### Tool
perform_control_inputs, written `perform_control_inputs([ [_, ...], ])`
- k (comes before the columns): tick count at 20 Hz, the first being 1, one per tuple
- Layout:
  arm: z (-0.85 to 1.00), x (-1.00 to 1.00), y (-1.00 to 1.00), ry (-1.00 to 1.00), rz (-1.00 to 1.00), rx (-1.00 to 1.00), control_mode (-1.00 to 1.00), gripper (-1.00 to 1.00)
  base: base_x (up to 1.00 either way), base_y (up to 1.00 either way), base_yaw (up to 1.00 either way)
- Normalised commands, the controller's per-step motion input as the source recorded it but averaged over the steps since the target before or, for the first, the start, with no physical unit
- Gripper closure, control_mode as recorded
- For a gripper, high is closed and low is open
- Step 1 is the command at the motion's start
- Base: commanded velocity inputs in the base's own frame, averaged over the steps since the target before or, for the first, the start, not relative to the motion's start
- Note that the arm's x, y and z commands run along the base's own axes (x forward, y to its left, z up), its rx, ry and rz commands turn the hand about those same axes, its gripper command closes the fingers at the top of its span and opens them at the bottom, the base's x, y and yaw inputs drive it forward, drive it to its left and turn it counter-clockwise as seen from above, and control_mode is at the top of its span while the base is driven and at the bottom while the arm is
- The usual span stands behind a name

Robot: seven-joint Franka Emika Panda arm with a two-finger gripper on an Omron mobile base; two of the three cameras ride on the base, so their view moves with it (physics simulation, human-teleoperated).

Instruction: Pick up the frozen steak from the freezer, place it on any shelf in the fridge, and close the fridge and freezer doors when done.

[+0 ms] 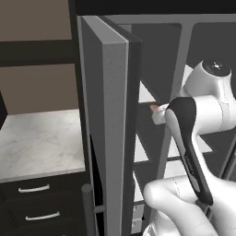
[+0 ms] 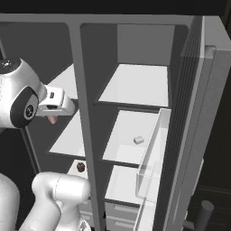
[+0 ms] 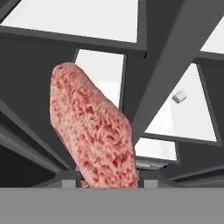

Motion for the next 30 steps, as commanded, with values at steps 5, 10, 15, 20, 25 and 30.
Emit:
perform_control_inputs([
  [5,0.0,0.0,0.0,0.0,0.0,0.0,1.0,1.0,-0.43,-0.96,-0.17],
  [10,0.0,0.0,0.0,0.0,0.0,0.0,1.0,1.0,0.16,-0.72,-0.15],
  [15,0.15,0.26,0.0,-0.06,-0.02,0.0,-1.0,1.0,0.38,-0.03,-0.04],
  [20,0.64,0.71,-0.03,-0.27,-0.12,0.05,-1.0,1.0,0.0,0.0,0.0],
  [25,0.2,0.99,-0.26,-0.09,-0.13,0.08,-1.0,1.0,0.0,0.0,0.0],
  [30,-0.01,1.0,-0.51,0.06,-0.01,0.08,-1.0,1.0,0.0,0.0,0.0],
])
